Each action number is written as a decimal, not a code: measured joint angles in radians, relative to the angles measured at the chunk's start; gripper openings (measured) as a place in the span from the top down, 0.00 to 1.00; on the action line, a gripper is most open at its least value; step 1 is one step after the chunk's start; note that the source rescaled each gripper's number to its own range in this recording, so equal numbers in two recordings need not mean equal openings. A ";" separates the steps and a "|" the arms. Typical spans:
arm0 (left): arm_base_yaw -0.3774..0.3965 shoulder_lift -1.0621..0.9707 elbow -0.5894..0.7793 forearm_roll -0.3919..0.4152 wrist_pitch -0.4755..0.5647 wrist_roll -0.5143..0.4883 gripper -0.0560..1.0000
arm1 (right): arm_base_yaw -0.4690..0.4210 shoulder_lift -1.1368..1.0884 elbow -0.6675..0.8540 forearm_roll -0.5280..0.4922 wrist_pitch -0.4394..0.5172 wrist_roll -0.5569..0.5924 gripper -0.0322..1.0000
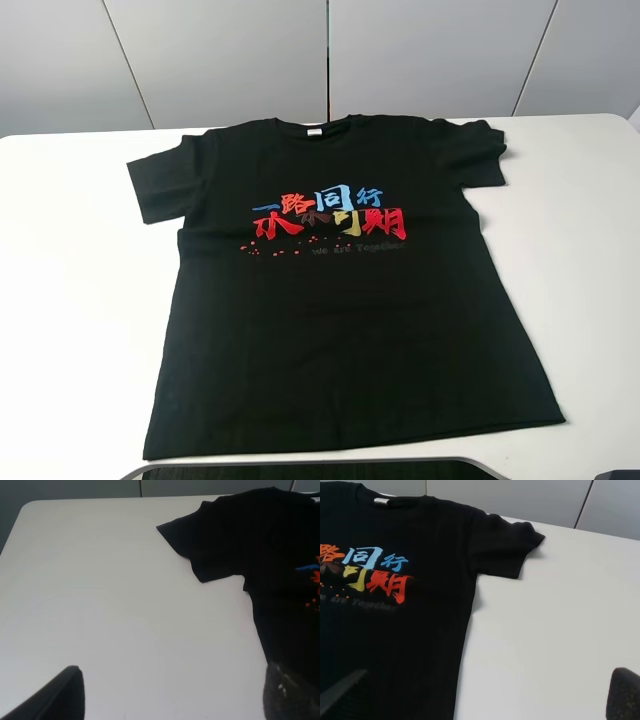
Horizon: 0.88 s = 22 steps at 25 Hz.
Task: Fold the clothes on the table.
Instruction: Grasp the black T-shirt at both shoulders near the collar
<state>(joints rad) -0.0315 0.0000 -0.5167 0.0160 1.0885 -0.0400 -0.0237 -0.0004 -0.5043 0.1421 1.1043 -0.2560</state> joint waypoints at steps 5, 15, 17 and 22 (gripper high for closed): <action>0.000 0.000 0.000 0.000 0.000 0.000 0.00 | 0.000 0.000 0.000 0.000 0.000 0.000 0.00; 0.000 0.000 0.000 0.000 0.000 0.000 0.00 | 0.000 0.000 0.000 0.000 0.000 0.000 0.00; 0.000 0.000 0.000 0.000 0.000 0.000 0.00 | 0.000 0.000 0.000 0.000 0.000 0.000 0.00; 0.000 0.000 0.000 0.000 0.000 0.000 0.00 | 0.000 0.000 0.000 0.000 0.000 0.000 0.00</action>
<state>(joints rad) -0.0315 0.0000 -0.5167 0.0160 1.0885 -0.0400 -0.0237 -0.0004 -0.5043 0.1421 1.1043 -0.2560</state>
